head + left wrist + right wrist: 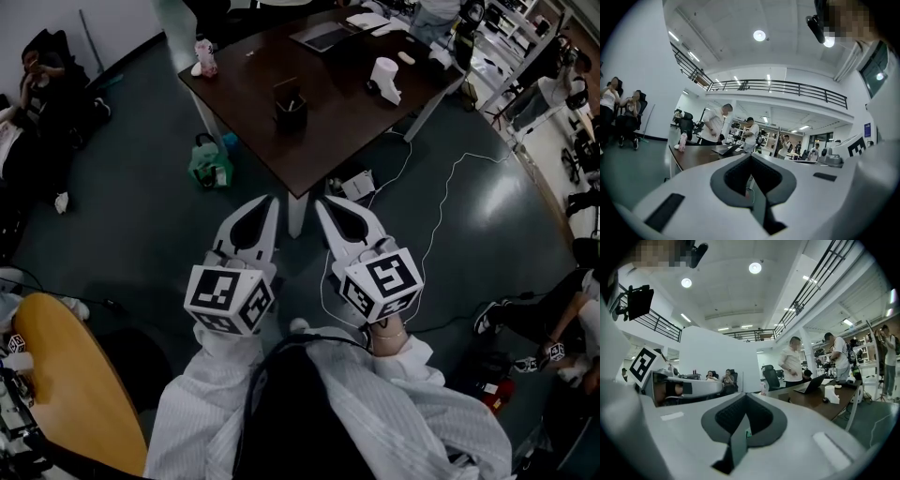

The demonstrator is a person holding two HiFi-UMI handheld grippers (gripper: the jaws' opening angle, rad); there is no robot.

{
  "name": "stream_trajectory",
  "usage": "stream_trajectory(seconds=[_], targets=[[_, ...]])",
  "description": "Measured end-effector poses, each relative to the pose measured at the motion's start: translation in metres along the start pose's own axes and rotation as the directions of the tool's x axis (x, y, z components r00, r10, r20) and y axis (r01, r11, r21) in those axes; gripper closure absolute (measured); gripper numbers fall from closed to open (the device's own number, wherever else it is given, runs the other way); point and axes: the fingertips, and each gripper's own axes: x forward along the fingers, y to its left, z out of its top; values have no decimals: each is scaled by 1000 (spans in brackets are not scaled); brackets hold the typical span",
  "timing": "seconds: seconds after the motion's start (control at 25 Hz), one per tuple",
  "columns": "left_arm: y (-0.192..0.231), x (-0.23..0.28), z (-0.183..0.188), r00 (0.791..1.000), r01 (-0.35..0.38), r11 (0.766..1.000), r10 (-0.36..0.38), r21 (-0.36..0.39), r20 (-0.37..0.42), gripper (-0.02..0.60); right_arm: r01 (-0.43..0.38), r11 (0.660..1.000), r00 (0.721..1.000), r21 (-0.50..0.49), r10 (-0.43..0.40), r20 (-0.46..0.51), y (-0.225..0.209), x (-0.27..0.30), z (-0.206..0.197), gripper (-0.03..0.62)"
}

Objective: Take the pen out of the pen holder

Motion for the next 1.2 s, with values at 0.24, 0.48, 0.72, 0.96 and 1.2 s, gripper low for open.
stream_trajectory(seconds=[0.24,0.48,0.72,0.96,1.2], targets=[[74,58,11,997,58,998,-58,7,-42,577,64,998,998,19,-64,-11,-25,85,-1,592],[147,116,36,983,157,987,-153,36,-106,577,174,983,985,63,-174,-15,-52,171,9,591],[197,170,41,964,219,976,-216,2,-153,577,256,962,966,95,-251,-59,-88,231,4,591],[213,227,17,941,265,964,-267,-37,-207,577,298,948,951,115,-285,-119,-138,265,-16,591],[215,285,3,935,270,962,-271,-36,-229,577,310,941,945,138,-288,-157,-196,284,-33,591]])
